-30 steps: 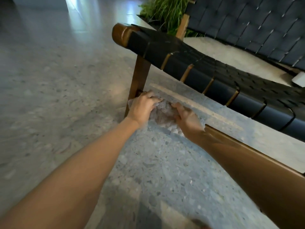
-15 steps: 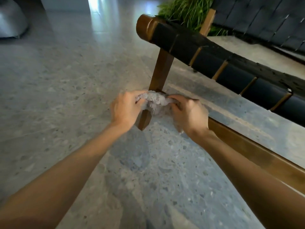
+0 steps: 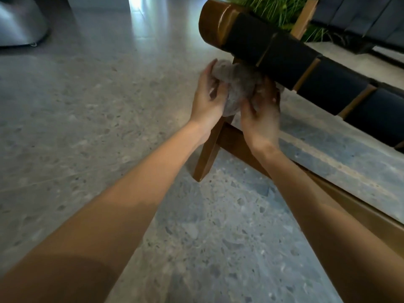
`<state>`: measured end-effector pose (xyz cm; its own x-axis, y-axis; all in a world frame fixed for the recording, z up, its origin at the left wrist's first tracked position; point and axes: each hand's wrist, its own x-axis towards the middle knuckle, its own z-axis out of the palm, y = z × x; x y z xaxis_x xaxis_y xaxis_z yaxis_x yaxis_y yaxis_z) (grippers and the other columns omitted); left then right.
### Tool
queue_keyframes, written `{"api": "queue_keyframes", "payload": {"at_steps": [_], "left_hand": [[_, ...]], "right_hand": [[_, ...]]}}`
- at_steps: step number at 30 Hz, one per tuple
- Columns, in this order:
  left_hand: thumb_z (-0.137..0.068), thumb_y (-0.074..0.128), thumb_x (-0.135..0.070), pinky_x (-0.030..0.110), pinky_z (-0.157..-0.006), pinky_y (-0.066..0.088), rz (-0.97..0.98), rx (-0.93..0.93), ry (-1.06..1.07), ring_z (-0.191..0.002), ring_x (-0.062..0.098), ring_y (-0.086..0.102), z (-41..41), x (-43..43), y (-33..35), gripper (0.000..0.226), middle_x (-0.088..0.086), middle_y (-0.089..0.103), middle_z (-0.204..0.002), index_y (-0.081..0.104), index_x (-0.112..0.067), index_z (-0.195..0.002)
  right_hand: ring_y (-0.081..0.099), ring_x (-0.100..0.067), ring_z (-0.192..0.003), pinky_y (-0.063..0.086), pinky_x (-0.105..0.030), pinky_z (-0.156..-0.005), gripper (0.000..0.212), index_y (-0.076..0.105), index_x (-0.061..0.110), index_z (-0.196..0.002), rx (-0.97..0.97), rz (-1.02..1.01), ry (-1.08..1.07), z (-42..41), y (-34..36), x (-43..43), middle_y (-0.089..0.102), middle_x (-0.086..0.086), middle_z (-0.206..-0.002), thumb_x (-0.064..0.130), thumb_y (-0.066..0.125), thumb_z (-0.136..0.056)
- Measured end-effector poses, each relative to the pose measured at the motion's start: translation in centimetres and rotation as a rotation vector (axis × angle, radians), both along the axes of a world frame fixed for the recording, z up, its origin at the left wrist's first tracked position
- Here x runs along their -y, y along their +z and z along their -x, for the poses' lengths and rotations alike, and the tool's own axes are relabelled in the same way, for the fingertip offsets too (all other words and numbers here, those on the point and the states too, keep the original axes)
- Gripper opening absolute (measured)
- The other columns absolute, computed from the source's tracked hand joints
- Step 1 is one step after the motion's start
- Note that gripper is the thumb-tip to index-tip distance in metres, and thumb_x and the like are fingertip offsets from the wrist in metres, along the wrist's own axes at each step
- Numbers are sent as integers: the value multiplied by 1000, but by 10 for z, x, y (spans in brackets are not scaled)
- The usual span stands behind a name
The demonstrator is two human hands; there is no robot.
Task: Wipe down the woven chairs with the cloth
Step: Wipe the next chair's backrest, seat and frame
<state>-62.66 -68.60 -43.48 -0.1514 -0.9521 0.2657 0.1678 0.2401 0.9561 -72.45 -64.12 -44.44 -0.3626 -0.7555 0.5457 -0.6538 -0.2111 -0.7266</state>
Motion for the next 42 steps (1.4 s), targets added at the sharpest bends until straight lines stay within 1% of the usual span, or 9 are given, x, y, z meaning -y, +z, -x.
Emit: {"api": "queue_keyframes", "payload": {"at_steps": [3, 8, 13, 17, 28, 33, 36, 39, 42], "left_hand": [[-101, 41, -19, -1, -83, 39, 32, 68, -97, -120, -5, 37, -2, 5, 0, 49, 1, 38, -148, 25, -23, -147], [-99, 42, -5, 32, -103, 44, -2, 115, -117, -121, 15, 54, -15, 10, -5, 39, 9, 57, -130, 42, -9, -138], [-96, 47, -4, 27, -97, 47, -107, 336, -70, -111, 14, 60, -31, 2, -45, 30, 6, 64, -119, 55, -9, -125], [-94, 49, 0, 30, -100, 45, -171, 386, -56, -115, 14, 56, -37, -5, -73, 37, 6, 60, -126, 52, -11, -129], [-95, 43, 2, 26, -97, 38, -138, 735, -123, -120, 26, 52, -51, -10, -119, 41, 15, 57, -128, 47, -3, -135], [-98, 38, 1, 34, -91, 42, -191, 728, -207, -111, 36, 53, -55, -18, -134, 42, 20, 58, -120, 39, -4, -140], [-99, 38, -3, 19, -76, 44, -249, 717, -177, -105, 28, 56, -57, -31, -148, 44, 11, 60, -117, 37, -9, -143], [-98, 40, -2, 25, -94, 41, -251, 700, -140, -114, 25, 54, -59, -40, -157, 42, 14, 58, -125, 40, -5, -140], [-98, 40, 1, 25, -100, 38, -266, 601, -130, -123, 26, 49, -54, -37, -149, 43, 16, 52, -134, 37, -2, -141]], "right_hand": [[38, 26, -92, 29, 8, -77, 26, 56, -2, -120, 51, 48, -34, -2, 3, 5, 49, 4, -107, 10, 55, -96], [62, -5, -85, 44, -3, -70, 20, 58, 5, -110, 110, 41, -48, -12, -8, 3, 65, -10, -107, 14, 61, -93], [58, -9, -80, 46, -12, -69, 14, 55, 10, -99, -35, -119, 39, -19, -35, -21, 62, -6, -97, 7, 64, -89], [61, -21, -83, 49, -33, -73, 17, 57, 3, -103, -118, -186, 16, -26, -53, -35, 64, -11, -98, 6, 64, -88], [62, -25, -95, 51, -38, -82, 29, 55, 3, -117, 120, -403, 44, -44, -114, -40, 64, -13, -108, 12, 63, -91], [60, -20, -98, 45, -22, -74, 42, 45, 11, -132, 239, -608, 98, -34, -134, -32, 60, -4, -110, 12, 60, -92], [56, -15, -92, 43, -21, -71, 42, 44, 18, -130, 229, -752, 137, -28, -143, -28, 60, -1, -110, 11, 58, -92], [60, -20, -99, 48, -26, -76, 42, 46, 18, -128, 273, -788, 151, -30, -151, -32, 61, -3, -110, 6, 58, -90], [60, -21, -107, 51, -26, -86, 46, 50, 15, -129, 420, -583, 63, -37, -146, -32, 59, -3, -115, -5, 56, -88]]}}
